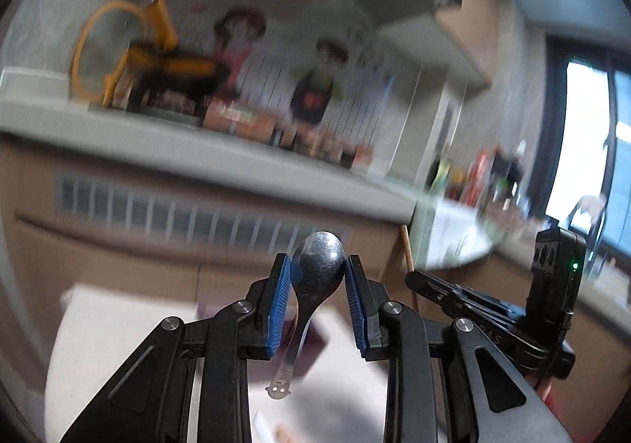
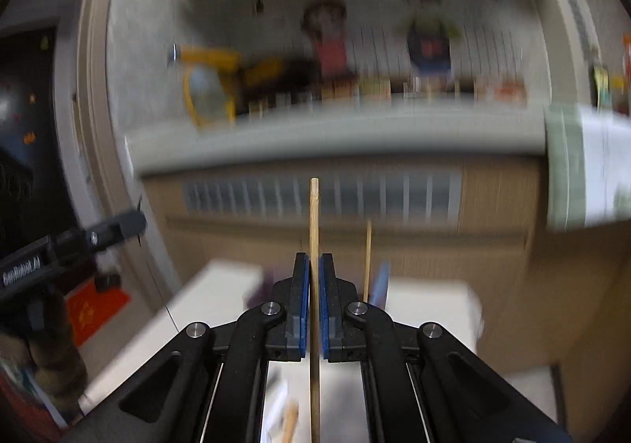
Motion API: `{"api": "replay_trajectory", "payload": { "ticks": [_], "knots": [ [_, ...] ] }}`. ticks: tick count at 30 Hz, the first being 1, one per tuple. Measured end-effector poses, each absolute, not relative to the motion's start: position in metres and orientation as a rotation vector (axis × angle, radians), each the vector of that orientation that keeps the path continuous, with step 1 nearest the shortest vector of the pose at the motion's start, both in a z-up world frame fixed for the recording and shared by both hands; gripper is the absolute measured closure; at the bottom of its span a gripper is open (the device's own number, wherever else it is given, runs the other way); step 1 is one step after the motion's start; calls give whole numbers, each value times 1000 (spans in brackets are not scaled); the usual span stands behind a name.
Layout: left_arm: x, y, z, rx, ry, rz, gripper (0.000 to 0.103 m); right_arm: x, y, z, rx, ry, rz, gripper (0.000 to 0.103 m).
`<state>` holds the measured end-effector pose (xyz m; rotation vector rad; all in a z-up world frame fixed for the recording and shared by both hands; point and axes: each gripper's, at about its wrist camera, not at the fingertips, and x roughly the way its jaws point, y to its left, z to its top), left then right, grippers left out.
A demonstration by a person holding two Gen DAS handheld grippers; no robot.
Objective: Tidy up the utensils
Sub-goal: 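Lower the steel spoon and chopstick into the caddy and open both tools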
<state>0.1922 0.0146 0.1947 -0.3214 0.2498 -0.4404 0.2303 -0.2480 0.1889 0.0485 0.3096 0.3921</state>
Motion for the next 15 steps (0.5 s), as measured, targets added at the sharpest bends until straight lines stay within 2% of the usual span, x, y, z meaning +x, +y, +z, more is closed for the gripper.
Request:
{"api": "replay_trajectory", "payload": {
  "ticks": [2, 5, 12, 15],
  "knots": [
    [203, 16, 206, -340, 210, -427, 74, 238, -247, 214, 60, 208, 367, 99],
    [232, 18, 202, -383, 206, -382, 74, 256, -244, 218, 81, 152, 314, 99],
    [282, 33, 145, -478, 196, -372, 74, 292, -233, 171, 95, 92, 259, 99],
    [311, 35, 122, -514, 248, -368, 74, 319, -226, 153, 94, 114, 242, 99]
  ]
}}
